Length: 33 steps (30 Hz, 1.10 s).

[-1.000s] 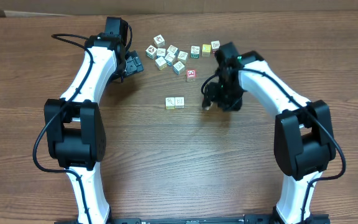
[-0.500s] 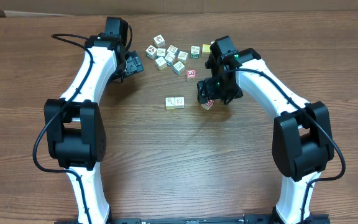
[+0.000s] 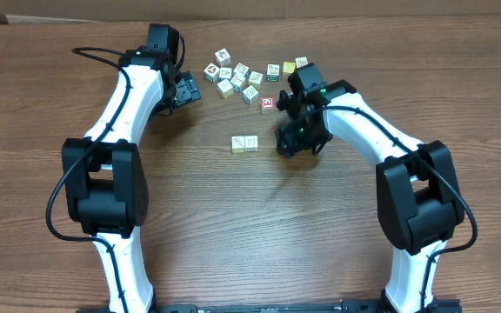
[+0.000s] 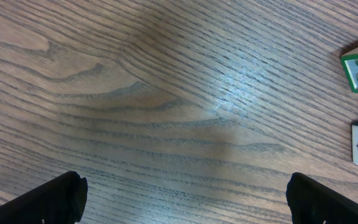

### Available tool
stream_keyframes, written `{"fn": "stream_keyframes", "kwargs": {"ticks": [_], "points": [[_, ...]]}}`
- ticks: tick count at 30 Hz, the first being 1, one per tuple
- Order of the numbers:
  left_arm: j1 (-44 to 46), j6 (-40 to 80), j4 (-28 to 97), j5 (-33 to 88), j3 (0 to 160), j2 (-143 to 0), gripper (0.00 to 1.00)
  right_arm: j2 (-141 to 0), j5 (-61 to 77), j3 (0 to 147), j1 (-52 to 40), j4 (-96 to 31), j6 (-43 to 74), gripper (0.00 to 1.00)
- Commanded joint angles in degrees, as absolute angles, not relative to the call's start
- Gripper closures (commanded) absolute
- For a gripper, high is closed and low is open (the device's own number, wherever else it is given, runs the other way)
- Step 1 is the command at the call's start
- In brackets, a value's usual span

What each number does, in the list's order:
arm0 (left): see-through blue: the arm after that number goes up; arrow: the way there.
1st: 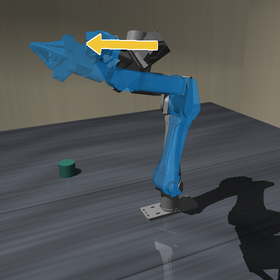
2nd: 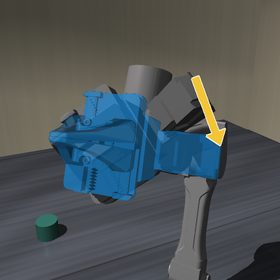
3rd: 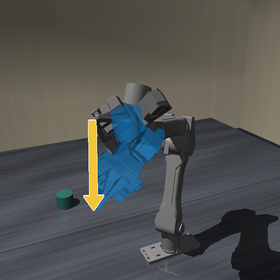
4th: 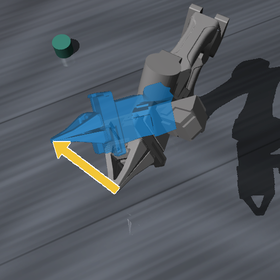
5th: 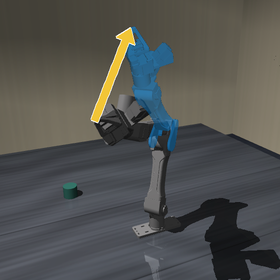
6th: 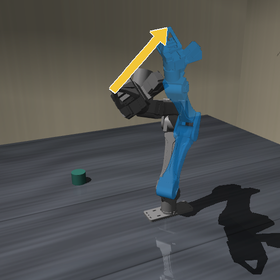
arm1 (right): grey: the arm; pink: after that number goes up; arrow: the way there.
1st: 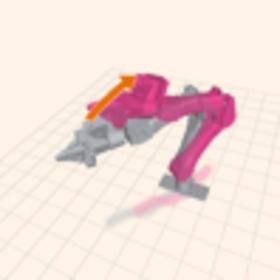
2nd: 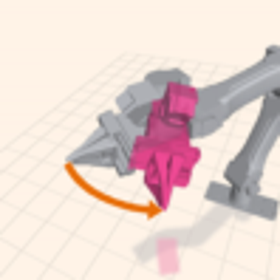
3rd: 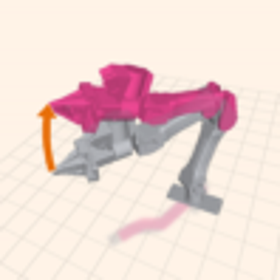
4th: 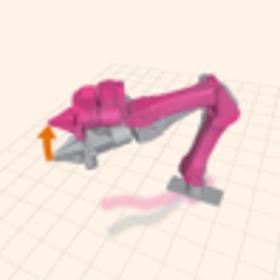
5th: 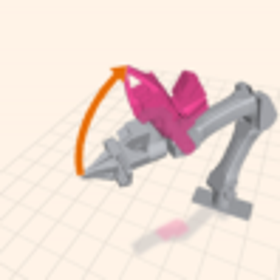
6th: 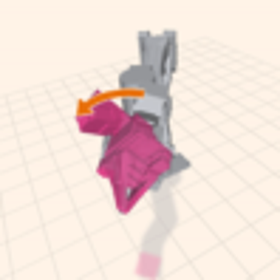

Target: Form a horizontal line

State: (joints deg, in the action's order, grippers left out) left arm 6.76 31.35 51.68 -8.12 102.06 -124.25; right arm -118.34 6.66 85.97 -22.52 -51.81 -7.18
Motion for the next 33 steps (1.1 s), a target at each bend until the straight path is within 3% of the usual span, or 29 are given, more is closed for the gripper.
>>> {"fn": "stream_keyframes", "kwargs": {"ticks": [1, 4, 26, 31, 33], "points": [[7.16, 30.85, 51.81, -7.86, 103.20, -124.38, 0.00, -116.92, 5.56, 84.58, -22.87, -49.84, -8.45, 0.38], [7.16, 30.85, 51.79, -7.86, 103.20, -124.38, 0.00, -116.92, 5.56, 84.58, -22.87, -48.45, -8.43, 0.48], [7.16, 30.85, 51.79, -7.88, 103.20, -124.38, 0.00, -116.92, 4.54, 84.60, -22.85, -44.42, -2.42, 0.66], [7.16, 30.85, 51.79, -7.88, 103.20, -124.38, 0.00, -116.92, 4.49, 84.60, -22.85, -44.64, -1.23, 0.60], [7.16, 30.85, 51.79, -7.86, 103.20, -124.38, 0.00, -116.92, 4.49, 84.60, -22.81, -45.30, -1.26, 0.50]]}}
